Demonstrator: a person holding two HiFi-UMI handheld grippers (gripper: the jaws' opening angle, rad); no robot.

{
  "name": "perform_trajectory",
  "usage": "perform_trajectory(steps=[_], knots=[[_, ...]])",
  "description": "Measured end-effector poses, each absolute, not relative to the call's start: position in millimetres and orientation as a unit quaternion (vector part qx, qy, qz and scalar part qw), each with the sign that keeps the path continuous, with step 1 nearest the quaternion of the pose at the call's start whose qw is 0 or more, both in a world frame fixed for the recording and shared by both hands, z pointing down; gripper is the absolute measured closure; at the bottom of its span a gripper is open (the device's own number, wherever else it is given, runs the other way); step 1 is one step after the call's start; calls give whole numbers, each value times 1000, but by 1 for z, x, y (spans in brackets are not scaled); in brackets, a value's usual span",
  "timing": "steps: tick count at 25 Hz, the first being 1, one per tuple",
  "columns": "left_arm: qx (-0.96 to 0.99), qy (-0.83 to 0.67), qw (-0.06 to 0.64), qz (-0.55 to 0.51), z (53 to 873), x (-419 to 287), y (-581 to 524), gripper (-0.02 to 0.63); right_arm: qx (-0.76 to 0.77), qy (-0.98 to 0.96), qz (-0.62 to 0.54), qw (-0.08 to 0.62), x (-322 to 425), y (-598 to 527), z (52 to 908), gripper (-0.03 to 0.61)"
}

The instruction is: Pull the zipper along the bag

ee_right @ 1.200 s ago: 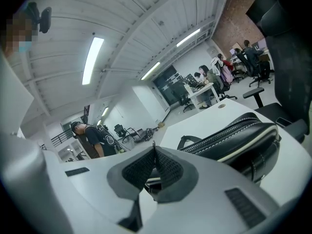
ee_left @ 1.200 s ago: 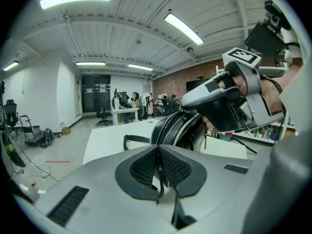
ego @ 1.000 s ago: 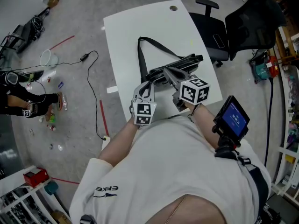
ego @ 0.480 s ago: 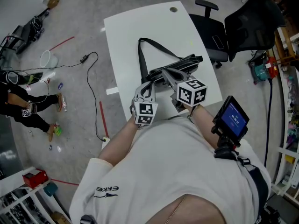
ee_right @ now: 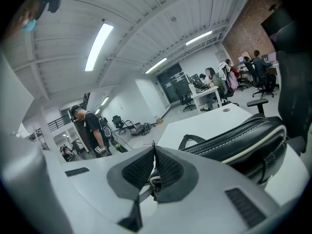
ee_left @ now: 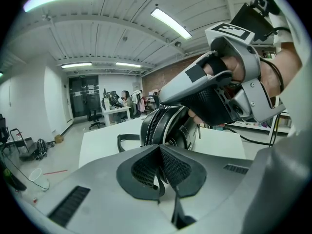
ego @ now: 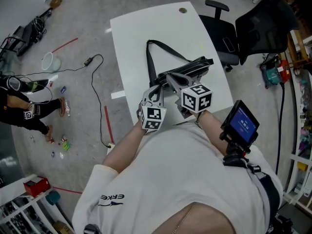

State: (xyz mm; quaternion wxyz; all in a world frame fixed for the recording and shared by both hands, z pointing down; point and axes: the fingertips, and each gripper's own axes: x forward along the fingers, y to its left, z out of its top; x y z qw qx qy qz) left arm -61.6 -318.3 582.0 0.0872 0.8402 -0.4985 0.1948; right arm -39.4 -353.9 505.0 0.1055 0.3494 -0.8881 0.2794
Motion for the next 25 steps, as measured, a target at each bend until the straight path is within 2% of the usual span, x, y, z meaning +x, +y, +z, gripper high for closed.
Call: perform_trajectory(steps=[10,25], knots=[[849,-483,78,198,579,-53,-315,612,340,-897,235,157,-52,-342,512,566],[859,-469,68,196,574,-50,-312,612,319,-899,126,273,-72,-330,522,566]])
